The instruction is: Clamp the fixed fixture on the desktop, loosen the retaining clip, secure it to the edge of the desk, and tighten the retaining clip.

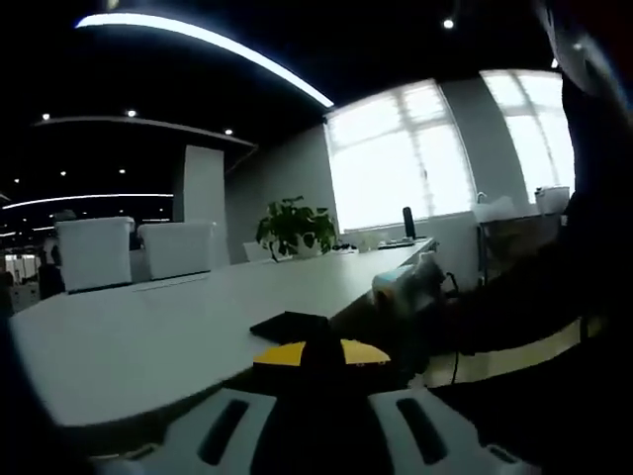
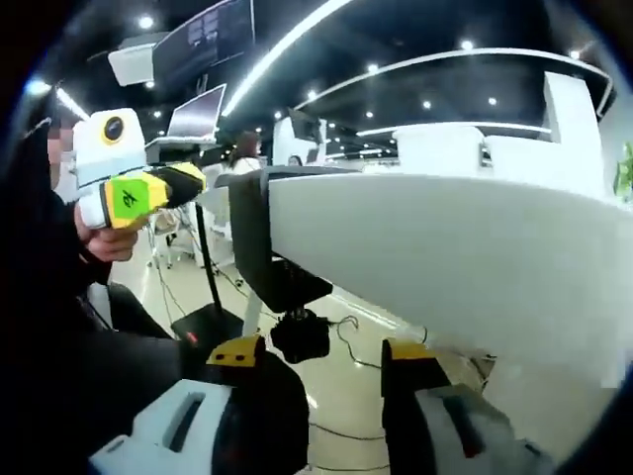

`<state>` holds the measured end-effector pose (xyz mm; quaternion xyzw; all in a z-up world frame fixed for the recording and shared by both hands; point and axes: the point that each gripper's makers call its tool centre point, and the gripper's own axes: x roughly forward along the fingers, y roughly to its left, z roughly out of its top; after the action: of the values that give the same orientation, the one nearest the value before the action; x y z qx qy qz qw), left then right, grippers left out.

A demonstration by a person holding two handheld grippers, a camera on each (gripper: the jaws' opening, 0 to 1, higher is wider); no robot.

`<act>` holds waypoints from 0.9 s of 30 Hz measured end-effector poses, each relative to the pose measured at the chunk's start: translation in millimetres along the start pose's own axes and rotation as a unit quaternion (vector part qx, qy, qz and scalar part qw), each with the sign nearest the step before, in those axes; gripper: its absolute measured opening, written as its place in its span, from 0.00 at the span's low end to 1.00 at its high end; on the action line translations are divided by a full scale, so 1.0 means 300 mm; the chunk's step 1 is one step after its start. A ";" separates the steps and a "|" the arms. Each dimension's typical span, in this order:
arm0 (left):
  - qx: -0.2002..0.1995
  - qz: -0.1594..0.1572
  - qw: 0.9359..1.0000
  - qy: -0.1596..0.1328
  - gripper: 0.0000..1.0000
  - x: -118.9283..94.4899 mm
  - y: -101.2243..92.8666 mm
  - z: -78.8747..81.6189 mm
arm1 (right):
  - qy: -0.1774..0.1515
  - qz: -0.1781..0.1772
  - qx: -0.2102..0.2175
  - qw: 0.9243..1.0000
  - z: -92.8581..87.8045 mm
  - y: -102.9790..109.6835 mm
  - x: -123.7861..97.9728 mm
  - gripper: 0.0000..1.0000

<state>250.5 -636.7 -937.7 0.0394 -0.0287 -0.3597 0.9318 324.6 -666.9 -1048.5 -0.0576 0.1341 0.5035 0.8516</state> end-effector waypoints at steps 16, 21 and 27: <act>-0.045 0.032 0.997 0.053 0.92 -0.194 -0.003 0.035 | 0.054 -0.038 0.009 0.998 -0.039 0.073 -0.212 0.67; -0.057 0.043 0.996 0.058 0.95 -0.260 0.012 0.054 | 0.058 -0.043 -0.002 0.997 -0.026 0.114 -0.291 0.66; -0.078 0.070 0.993 0.062 0.95 -0.340 0.063 0.068 | 0.080 -0.086 0.008 0.993 -0.029 0.108 -0.428 0.60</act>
<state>186.2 -555.3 -918.1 -0.0134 0.0543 -0.2916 0.9549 236.2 -761.3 -1018.9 -0.1022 0.2004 0.4214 0.8785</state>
